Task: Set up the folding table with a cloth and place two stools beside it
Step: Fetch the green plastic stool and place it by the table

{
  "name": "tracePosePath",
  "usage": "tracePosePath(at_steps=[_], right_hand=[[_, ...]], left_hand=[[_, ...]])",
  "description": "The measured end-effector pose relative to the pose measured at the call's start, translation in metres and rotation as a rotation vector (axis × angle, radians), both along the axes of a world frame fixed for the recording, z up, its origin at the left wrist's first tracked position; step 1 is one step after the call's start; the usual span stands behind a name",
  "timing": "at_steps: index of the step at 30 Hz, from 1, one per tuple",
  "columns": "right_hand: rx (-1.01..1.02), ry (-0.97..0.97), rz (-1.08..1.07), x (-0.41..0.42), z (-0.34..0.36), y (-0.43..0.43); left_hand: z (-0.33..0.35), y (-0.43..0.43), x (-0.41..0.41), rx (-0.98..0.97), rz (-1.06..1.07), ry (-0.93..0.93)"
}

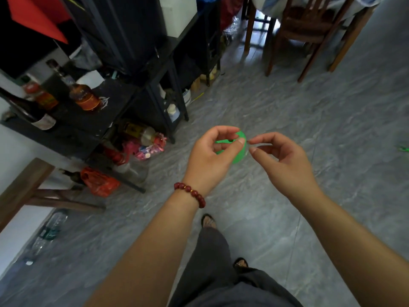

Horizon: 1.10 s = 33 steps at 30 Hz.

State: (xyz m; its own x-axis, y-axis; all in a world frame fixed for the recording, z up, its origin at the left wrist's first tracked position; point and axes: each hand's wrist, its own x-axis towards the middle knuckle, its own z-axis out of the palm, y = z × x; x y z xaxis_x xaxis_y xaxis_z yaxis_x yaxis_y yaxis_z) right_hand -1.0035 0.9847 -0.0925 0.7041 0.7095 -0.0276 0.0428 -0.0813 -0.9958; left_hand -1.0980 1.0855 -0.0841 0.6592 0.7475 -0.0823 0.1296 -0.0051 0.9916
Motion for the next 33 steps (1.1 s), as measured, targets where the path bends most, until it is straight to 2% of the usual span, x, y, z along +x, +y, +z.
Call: tracePosePath(at_steps=[12, 20, 27, 33], right_hand=[[0.023, -0.058, 0.027, 0.160, 0.001, 0.154], [0.032, -0.051, 0.165, 0.242, -0.007, 0.221], [0.006, -0.050, 0.468, 0.335, -0.006, 0.261], [-0.018, -0.055, 0.664, 0.399, -0.007, 0.287]], left_hand=[[0.005, 0.158, 0.161, 0.026, 0.021, -0.011], [0.002, 0.207, 0.233, 0.034, 0.122, 0.026], [-0.001, 0.221, 0.311, 0.090, 0.366, 0.080], [-0.009, 0.217, 0.353, 0.058, 0.621, 0.042]])
